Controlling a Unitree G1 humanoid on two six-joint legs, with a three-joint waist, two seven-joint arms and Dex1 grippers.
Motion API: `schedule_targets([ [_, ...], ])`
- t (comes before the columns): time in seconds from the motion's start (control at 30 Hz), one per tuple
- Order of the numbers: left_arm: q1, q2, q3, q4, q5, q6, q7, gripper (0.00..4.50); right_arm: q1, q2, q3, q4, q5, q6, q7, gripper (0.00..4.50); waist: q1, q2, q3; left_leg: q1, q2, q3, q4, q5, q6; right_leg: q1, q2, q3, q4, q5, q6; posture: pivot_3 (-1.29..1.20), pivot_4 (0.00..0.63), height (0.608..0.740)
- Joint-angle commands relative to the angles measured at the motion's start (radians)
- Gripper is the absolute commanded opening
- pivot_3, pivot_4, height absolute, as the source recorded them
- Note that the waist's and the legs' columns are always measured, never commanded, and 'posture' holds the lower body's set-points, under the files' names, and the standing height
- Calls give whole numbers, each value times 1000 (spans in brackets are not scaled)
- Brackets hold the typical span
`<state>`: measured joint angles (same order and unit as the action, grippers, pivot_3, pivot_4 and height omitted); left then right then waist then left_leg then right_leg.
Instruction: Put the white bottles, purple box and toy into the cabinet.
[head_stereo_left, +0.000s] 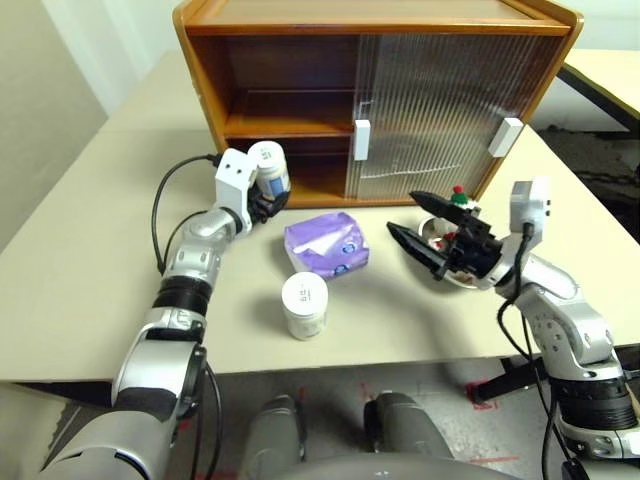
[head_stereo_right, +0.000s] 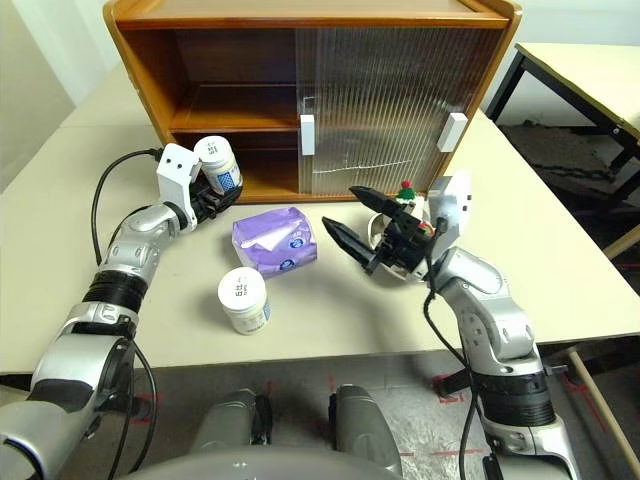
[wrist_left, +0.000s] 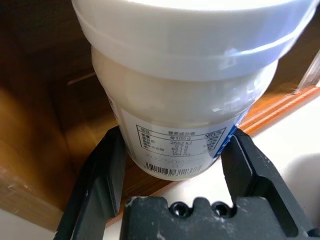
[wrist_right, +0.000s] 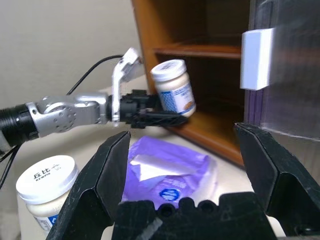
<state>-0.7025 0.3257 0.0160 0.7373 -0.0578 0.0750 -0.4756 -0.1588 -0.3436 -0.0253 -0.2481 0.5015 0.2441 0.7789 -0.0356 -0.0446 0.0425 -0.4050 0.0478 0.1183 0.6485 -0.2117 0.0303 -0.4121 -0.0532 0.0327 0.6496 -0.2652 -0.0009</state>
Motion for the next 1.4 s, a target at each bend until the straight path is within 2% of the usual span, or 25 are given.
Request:
schedule_targets([
  [0.03, -50, -20, -4, 47, 23, -26, 47, 3089, -23, 43, 53, -11, -36, -2, -53, 4500, 0, 0, 0, 0, 0, 0, 0, 0, 0, 0, 0, 0, 0, 0, 0, 5, 0, 740],
  [0.2, -90, -31, 12, 113, 26, -26, 87, 3089, -39, 86, 93, -19, -34, 6, -74, 4500, 1, -1, 0, 0, 0, 0, 0, 0, 0, 0, 0, 0, 0, 0, 0, 24, 0, 740],
  [0.87, -271, -86, 10, 405, 44, -94, 125, 3089, -38, 53, 96, -46, -18, 41, -63, 4500, 2, -5, 2, -1, 0, 0, 1, 0, 0, 0, 1, 0, 1, 0, 0, 11, 19, 740],
  [1.4, -316, -106, 22, 507, 47, -109, 141, 3089, 22, 49, 96, -111, -6, 80, -93, 4500, -1, -11, 9, -1, 0, 0, 1, 0, 0, 0, 1, 0, 1, 0, 0, -29, 43, 740],
])
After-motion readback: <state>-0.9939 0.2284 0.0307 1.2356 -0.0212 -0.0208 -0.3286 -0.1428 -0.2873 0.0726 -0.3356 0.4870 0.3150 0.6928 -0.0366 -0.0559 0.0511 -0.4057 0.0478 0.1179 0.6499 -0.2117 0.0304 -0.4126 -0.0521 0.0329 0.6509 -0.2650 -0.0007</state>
